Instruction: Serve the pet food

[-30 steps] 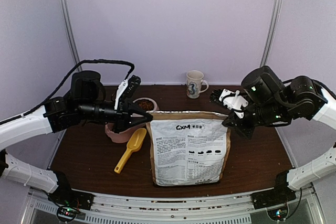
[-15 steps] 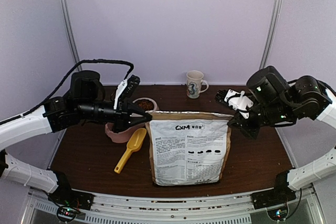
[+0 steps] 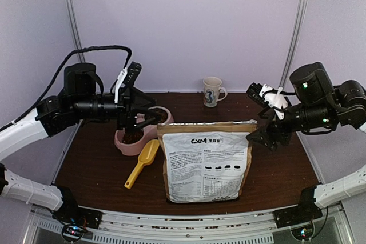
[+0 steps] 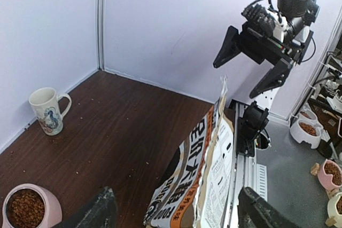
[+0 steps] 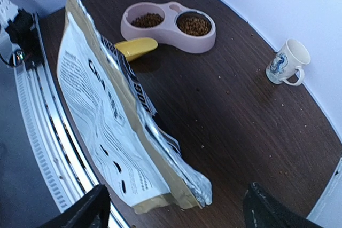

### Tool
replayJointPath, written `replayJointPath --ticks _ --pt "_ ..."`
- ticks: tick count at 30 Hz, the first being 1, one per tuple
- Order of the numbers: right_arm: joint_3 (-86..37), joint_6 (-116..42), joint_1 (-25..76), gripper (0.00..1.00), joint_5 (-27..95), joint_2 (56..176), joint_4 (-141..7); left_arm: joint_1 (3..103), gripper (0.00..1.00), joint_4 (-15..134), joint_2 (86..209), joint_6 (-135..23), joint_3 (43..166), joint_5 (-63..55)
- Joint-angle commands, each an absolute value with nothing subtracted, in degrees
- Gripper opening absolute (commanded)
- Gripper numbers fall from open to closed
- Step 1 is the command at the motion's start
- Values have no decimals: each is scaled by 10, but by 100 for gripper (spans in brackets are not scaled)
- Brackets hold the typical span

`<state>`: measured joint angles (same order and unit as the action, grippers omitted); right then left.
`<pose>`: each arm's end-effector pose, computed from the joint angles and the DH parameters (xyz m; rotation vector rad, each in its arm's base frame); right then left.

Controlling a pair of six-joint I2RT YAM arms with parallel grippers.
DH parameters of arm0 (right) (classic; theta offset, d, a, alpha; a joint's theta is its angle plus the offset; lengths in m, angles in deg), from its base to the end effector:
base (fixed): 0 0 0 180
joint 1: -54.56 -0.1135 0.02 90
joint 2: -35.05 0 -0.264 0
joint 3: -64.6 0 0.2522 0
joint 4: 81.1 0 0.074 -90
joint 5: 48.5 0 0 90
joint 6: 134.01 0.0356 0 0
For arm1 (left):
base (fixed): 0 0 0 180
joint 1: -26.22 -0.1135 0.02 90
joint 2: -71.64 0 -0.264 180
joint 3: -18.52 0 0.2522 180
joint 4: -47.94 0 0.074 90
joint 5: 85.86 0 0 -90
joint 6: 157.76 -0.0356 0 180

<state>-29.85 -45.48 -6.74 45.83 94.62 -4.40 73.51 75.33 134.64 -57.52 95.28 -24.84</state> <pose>0.0863 0.1520 0.4123 -1.1847 2.0180 0.4450 0.1551 -0.1934 0.3839 0.9692 1.6777 -1.1488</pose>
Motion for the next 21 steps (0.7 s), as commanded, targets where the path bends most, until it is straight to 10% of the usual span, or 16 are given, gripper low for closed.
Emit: replayJointPath --ticks 1,11,21 --pt "-334 -405 -65 93 420 950 -141 733 82 795 1370 -564 1038 -193" --pt "-305 -268 113 100 454 999 -232 631 88 864 1501 -534 1139 -108" --pt "-87 -249 448 100 348 975 -369 345 90 733 1398 -442 908 -69"
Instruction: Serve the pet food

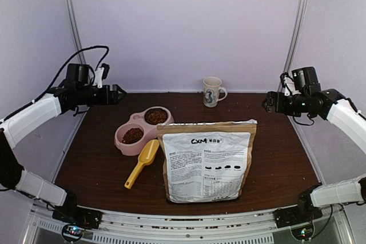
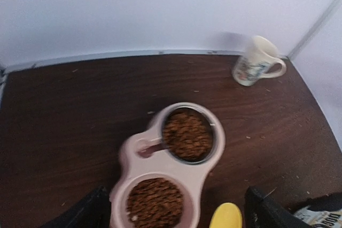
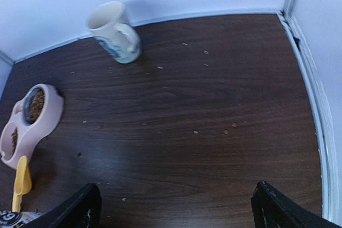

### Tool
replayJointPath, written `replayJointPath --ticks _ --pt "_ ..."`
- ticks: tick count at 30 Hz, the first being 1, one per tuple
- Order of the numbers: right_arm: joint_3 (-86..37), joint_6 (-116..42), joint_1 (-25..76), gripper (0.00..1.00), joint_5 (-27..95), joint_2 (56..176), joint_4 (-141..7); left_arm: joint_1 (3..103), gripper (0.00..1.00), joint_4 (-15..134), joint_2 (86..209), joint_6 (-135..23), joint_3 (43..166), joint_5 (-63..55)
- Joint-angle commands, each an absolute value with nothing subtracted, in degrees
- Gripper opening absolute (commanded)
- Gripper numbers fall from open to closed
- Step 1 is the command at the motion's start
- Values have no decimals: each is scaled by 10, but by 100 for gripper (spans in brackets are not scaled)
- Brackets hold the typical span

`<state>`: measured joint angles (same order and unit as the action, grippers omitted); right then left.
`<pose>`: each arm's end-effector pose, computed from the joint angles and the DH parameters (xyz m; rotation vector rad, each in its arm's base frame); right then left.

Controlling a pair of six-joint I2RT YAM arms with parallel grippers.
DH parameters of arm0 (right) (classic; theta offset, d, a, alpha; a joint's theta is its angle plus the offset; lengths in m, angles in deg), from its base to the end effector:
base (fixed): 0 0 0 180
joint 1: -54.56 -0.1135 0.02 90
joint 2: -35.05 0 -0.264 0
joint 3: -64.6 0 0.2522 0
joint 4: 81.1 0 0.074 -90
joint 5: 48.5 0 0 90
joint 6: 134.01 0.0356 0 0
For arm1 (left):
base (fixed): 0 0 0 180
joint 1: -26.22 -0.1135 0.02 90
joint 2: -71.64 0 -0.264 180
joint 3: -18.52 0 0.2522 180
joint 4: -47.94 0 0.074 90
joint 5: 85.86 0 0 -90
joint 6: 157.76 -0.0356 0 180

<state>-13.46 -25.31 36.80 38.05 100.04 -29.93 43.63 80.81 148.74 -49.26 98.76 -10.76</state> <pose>0.2281 0.0753 0.3422 -0.0146 2.2665 0.4099 0.2902 -0.1006 0.3309 0.1415 2.1323 -0.6464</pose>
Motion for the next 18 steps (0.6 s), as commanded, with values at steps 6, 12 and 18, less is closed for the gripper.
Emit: replayJointPath --ticks 6,12,18 --pt "29 -259 591 100 327 921 -479 208 98 686 1239 -423 713 70" --pt "205 -279 605 100 392 867 -743 209 97 516 1167 -501 546 186" --pt "344 -297 603 99 414 915 -1047 210 98 290 1244 -559 457 213"
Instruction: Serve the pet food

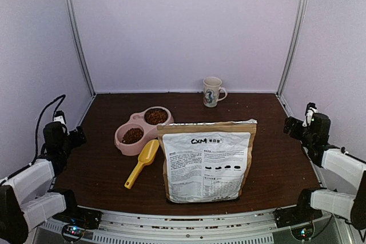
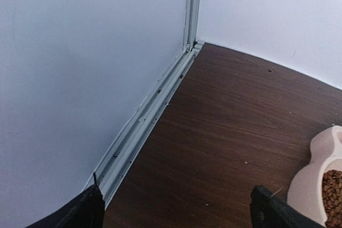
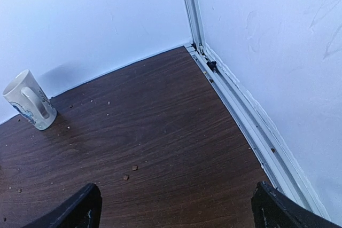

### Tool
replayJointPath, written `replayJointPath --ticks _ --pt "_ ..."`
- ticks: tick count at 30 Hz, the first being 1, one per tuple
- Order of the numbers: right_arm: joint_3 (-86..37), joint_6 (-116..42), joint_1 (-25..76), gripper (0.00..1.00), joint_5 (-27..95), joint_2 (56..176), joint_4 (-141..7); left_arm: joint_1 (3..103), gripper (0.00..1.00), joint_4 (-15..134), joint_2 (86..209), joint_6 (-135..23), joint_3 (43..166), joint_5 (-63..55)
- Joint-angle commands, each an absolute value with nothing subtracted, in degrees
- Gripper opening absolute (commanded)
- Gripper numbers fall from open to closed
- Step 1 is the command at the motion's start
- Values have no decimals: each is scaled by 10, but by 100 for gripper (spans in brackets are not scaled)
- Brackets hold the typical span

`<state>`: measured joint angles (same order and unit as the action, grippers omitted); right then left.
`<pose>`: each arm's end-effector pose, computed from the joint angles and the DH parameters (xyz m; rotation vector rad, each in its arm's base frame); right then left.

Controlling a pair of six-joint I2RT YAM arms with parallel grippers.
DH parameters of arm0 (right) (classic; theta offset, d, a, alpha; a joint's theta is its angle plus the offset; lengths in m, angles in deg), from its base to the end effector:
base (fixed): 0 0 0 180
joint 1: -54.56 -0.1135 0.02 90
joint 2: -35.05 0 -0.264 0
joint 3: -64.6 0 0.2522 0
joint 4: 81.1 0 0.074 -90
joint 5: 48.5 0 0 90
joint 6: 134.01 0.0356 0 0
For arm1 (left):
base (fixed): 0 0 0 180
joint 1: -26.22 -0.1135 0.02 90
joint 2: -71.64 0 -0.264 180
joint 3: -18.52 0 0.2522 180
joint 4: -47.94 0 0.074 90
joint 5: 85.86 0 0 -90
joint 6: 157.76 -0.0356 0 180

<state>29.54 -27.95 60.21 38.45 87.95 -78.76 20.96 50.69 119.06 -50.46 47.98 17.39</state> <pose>0.2028 -0.0182 0.2090 0.3276 1.8983 0.1730 0.1814 0.0249 0.1917 -0.5258 1.8498 0.0825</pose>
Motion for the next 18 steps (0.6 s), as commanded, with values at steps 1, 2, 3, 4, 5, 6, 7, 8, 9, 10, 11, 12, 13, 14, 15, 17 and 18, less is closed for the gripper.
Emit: replayJointPath --ticks 1,2,3,4,5,6,7,8,9,10,11,12,13,14,15,17,18 --pt "359 -298 601 98 415 939 -1098 210 98 265 1273 -568 460 211" --pt "372 -306 594 98 419 968 -1139 212 98 244 1306 -577 466 212" --pt "377 -322 582 97 434 985 -1158 216 98 223 1339 -589 474 219" --pt "380 -338 566 97 458 1000 -1175 221 98 202 1368 -598 480 232" --pt "381 -352 549 97 480 1014 -1201 226 98 202 1389 -601 502 247" --pt "374 -365 541 97 487 1015 -1184 229 98 195 1404 -609 513 252" --pt "365 -376 533 97 502 1018 -1177 230 98 175 1420 -618 517 251" --pt "368 -386 530 98 508 1027 -1201 231 98 161 1437 -622 521 251" --pt "375 -393 528 98 509 1042 -1230 232 98 147 1451 -627 523 249" --pt "377 -394 528 98 511 1056 -1249 232 98 132 1466 -629 524 249" --pt "379 -397 527 98 510 1068 -1264 233 98 119 1477 -630 524 248" --pt "379 -399 525 98 509 1075 -1271 236 98 106 1483 -635 521 246" --pt "378 -400 525 98 508 1078 -1272 240 98 98 1486 -641 518 244" --pt "376 -400 524 98 507 1081 -1271 243 98 92 1487 -646 516 243" --pt "375 -401 524 98 507 1084 -1271 246 98 87 1488 -649 514 242" --pt "373 -401 523 99 505 1091 -1275 247 98 89 1489 -650 516 246" --pt "373 -402 523 99 506 1095 -1278 248 98 95 1491 -647 520 256"
